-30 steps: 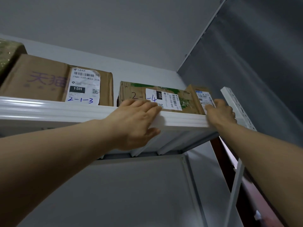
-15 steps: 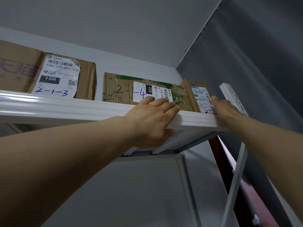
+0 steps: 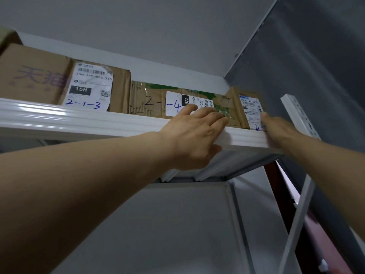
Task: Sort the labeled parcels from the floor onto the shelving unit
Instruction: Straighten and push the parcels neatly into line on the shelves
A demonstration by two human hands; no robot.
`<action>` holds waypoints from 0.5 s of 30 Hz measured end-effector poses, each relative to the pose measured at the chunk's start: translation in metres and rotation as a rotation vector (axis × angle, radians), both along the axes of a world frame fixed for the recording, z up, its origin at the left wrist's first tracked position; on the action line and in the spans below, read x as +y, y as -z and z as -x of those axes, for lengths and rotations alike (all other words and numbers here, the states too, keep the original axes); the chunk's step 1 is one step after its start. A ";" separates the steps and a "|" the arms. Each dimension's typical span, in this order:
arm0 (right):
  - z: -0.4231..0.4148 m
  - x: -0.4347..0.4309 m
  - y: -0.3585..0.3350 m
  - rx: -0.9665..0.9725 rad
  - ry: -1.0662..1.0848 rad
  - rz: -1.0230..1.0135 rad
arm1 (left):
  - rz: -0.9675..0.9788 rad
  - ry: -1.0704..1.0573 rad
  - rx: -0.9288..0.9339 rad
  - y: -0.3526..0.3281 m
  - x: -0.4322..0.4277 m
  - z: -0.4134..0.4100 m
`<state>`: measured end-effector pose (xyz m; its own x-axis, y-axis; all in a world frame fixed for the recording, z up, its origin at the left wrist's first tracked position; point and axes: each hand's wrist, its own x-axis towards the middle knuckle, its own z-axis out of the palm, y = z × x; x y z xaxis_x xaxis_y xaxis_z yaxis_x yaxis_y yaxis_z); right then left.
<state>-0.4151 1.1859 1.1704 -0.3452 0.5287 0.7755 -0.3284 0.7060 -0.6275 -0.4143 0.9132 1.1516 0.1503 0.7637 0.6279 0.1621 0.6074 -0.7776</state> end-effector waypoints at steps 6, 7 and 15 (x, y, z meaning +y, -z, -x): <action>-0.003 -0.017 0.001 0.093 0.165 0.143 | -0.009 -0.017 0.020 0.000 -0.023 -0.008; -0.004 -0.024 0.002 0.151 0.221 0.166 | -0.014 -0.021 0.025 0.000 -0.028 -0.011; -0.019 -0.142 0.010 0.438 0.155 -0.044 | -0.091 -0.037 0.084 0.011 -0.101 -0.044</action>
<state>-0.3958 1.0438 1.1607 0.1001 0.5114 0.8535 -0.4437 0.7907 -0.4218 -0.3706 0.8124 1.1407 0.1777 0.7102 0.6812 0.0745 0.6805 -0.7289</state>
